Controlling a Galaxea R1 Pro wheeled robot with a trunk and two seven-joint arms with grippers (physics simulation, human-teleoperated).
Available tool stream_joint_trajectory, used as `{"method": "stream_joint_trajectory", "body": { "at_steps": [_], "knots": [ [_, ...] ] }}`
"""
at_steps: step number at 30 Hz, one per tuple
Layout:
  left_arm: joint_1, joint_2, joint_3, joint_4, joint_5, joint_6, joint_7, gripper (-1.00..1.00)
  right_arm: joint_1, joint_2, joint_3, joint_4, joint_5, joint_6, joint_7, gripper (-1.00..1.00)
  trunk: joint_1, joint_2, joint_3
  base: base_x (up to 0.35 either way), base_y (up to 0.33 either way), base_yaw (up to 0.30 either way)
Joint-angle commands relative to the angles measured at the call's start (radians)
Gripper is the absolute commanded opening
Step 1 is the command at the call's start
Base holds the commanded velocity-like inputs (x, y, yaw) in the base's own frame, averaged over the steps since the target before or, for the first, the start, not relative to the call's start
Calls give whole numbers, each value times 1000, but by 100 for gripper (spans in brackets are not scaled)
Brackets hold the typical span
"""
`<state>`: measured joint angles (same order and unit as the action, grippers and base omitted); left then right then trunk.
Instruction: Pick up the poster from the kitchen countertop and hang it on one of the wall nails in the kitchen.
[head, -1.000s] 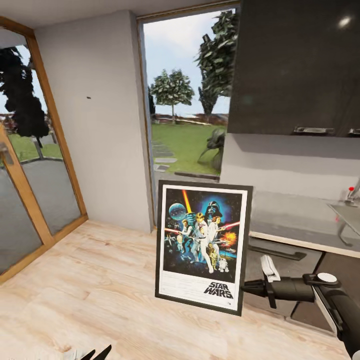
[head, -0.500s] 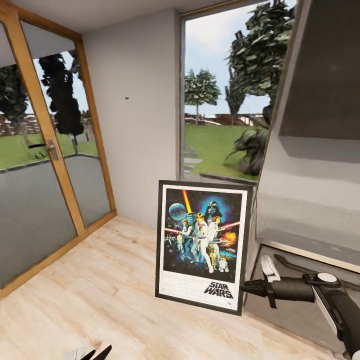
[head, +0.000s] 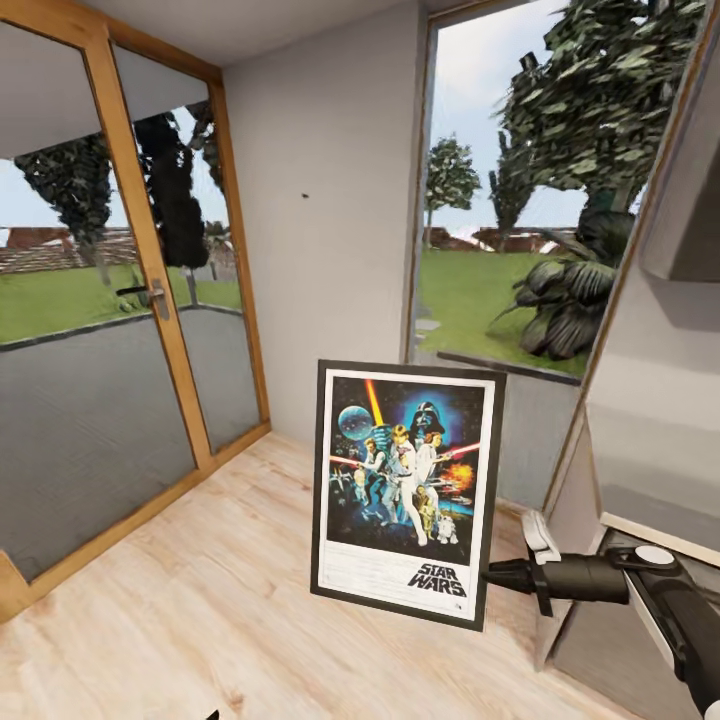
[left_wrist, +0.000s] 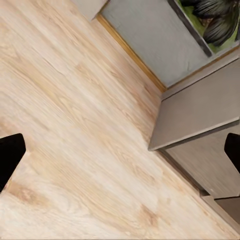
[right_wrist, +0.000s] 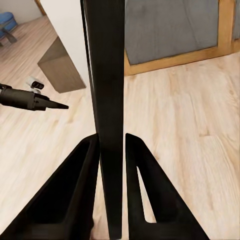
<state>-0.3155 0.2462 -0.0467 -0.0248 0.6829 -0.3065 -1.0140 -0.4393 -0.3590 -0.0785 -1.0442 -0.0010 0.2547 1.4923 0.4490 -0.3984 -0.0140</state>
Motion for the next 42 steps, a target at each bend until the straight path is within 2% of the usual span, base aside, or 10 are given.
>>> {"method": "stream_joint_trajectory", "body": {
  "at_steps": [1, 15, 42],
  "knots": [
    [-1, 0, -5, 1, 4, -6, -2, 100, -1, 0, -1, 0, -1, 14, 7, -100, 1, -2, -1, 274, 232, 10],
    [0, 1, -5, 0, 4, -6, -2, 100, 0, 1, 0, 0, -1, 14, 7, -100, 1, -2, -1, 272, 246, 1],
    [0, 1, -4, 0, 4, -6, -3, 100, 0, 2, 0, 0, -1, 12, 7, -100, 1, -2, -1, 223, 306, 0]
  ]
}}
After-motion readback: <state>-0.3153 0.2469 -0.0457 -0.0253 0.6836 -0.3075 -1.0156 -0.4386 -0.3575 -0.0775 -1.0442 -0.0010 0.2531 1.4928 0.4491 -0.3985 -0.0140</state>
